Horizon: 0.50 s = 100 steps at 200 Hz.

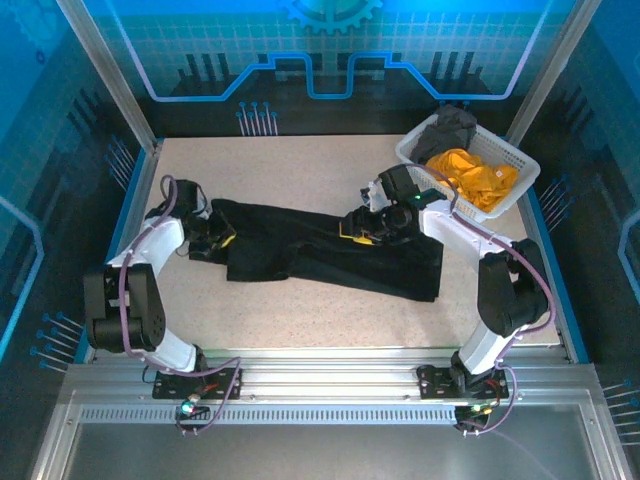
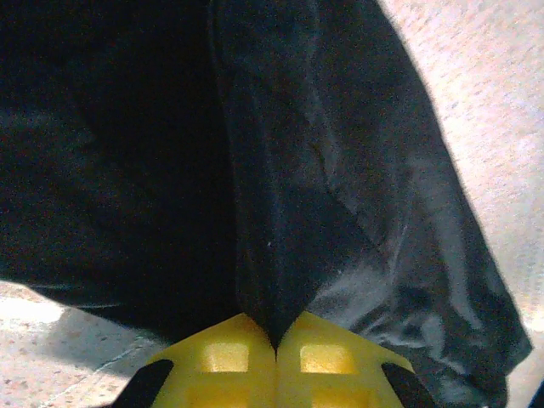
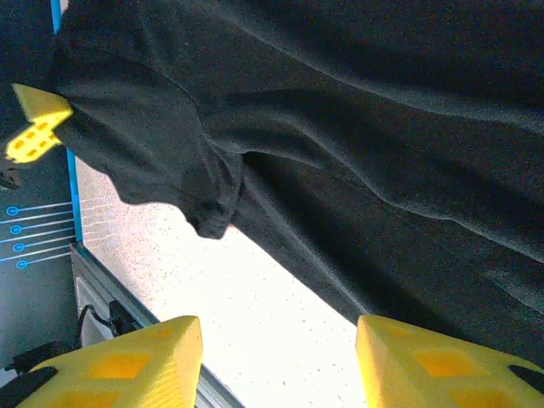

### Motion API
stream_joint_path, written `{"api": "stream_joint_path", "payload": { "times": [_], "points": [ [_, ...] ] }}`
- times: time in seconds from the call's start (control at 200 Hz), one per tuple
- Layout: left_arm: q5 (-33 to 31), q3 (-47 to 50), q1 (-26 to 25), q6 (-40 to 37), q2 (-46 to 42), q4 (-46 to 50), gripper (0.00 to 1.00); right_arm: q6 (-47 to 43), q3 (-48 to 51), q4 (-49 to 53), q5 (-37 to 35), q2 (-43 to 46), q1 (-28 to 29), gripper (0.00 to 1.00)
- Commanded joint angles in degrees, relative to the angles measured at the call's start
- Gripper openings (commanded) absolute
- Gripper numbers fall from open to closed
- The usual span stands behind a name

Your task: Fold and stack the t-shirts

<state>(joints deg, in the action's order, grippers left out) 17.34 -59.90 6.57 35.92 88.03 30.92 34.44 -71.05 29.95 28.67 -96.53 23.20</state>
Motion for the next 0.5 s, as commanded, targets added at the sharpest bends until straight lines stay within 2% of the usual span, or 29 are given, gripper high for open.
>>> {"api": "stream_joint_path", "payload": {
  "times": [0.0,0.145,0.495],
  "points": [
    [-0.54,-5.67,-0.10,4.02,1.33,5.51,0.00,-0.51,-1.73,1.16,0.13,-1.10,0.09,0.52],
    [-0.98,-12.54,-0.07,5.46,5.33,7.89,0.00,-0.42,-1.99,1.20,0.06,-1.12,0.09,0.52],
    [-6.97,-28.13,0.61,0.17,22.28,14.63,0.00,-0.51,0.60,1.80,-0.44,1.05,-0.15,0.52]
  ]
}}
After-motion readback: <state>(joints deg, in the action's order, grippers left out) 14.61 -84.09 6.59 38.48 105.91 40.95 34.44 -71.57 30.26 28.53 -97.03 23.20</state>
